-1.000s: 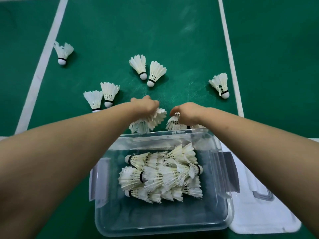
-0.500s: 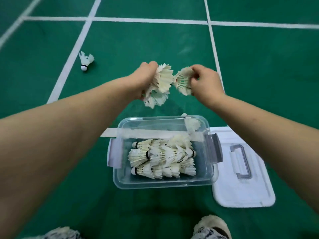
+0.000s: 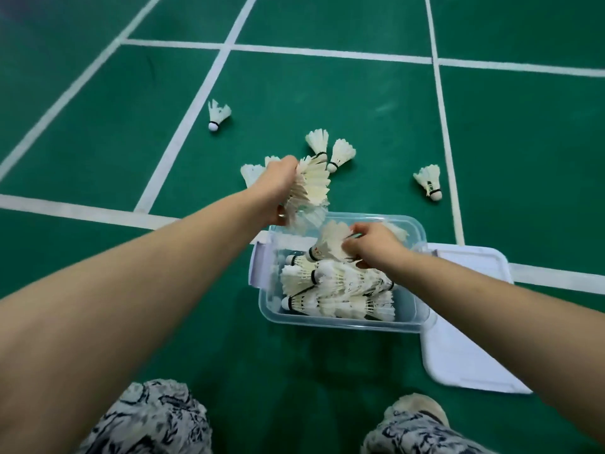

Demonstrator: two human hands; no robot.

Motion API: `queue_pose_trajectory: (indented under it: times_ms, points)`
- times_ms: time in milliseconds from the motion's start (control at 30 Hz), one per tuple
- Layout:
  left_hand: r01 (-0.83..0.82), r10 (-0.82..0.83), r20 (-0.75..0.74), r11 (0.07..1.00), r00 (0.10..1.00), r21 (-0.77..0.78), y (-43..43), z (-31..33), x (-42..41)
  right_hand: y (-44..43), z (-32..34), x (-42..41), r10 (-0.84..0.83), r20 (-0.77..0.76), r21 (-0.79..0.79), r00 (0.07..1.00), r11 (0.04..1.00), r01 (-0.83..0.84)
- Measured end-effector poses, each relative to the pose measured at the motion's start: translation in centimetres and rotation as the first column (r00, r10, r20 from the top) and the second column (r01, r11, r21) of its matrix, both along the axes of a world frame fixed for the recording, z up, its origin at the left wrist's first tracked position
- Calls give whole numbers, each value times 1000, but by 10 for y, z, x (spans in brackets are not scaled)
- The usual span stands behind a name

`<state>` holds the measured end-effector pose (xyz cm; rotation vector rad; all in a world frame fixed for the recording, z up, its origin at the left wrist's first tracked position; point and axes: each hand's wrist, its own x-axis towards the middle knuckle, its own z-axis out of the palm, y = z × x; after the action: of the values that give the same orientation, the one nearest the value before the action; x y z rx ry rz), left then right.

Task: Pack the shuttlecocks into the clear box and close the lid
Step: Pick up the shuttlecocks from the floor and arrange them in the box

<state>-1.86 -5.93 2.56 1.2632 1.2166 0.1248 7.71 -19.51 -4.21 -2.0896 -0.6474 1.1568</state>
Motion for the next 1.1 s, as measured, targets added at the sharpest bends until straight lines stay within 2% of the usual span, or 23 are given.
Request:
queue_pose_trajectory:
  times_ms: [133,267,333,433,500,633,733,800,867,933,1000,1100]
  points:
    - [-65,67,52,997,996,-41,6,-23,4,10,-38,-5,-105,-232,-116,967,990,79]
    - [-105,111,83,992,990,-68,14,-37,6,27,-60,-4,-138,-324,-172,936,981,85]
    - [-124,131,91,989,987,-75,17,-40,7,36,-65,-3,-64,-243,-192,968,981,17]
    - [-155,165,112,983,980,-95,22,-47,8,51,-70,-2,125,-44,-240,991,962,-132]
    - [-165,178,118,980,977,-109,23,-51,7,62,-73,-5,273,63,-290,960,925,-244]
    - [-175,196,146,973,970,-148,23,-57,6,74,-81,-10,434,181,-416,883,847,-331]
    - [-182,205,141,970,969,-163,19,-59,7,75,-82,-16,536,244,-500,808,783,-369]
    - [-182,207,137,967,969,-177,17,-61,7,71,-81,-17,557,334,-525,761,780,-341]
    - [-171,198,136,967,971,-187,15,-61,6,64,-79,-16,567,407,-523,716,787,-326]
    - [-164,191,136,968,972,-188,14,-61,5,58,-71,-12,558,410,-497,722,800,-336]
    - [-149,177,138,969,975,-195,12,-60,5,51,-57,-7,470,384,-398,795,861,-317]
    - [-99,130,155,976,979,-194,3,-55,6,33,-34,-6,233,285,-115,930,971,-208]
